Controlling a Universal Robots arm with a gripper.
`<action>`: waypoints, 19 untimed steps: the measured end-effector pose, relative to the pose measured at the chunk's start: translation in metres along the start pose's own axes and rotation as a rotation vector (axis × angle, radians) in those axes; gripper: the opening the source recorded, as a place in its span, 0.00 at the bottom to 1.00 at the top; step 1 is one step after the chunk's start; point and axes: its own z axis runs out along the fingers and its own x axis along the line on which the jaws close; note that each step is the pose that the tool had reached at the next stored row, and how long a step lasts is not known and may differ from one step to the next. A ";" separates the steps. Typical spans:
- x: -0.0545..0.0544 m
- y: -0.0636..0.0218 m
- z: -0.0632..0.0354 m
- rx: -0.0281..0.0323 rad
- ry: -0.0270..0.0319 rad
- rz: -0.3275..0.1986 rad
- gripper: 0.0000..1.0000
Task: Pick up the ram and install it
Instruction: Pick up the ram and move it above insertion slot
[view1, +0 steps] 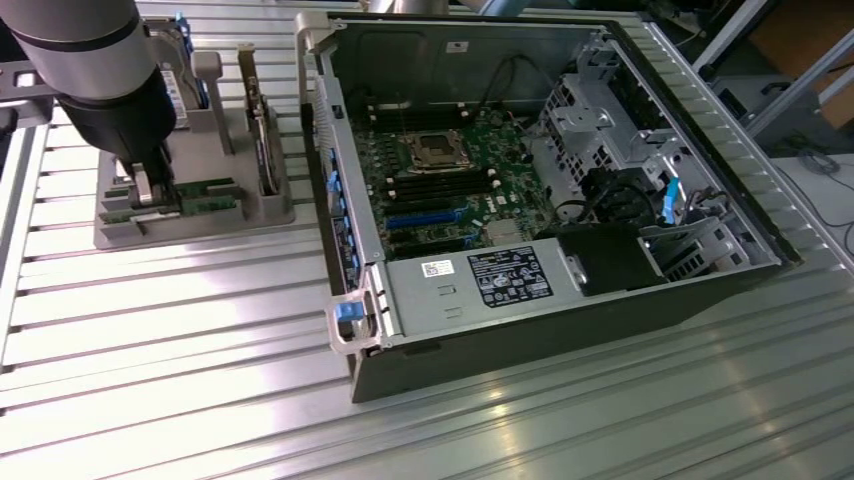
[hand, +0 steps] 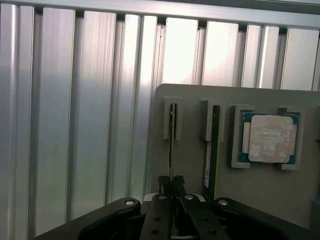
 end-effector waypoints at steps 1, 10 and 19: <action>0.000 0.0000 -0.0012 0.0001 -0.0001 0.000 0.13; 0.000 0.0000 -0.0085 0.0000 0.0000 0.000 0.13; 0.000 0.0000 -0.0206 0.0000 0.0000 0.000 0.13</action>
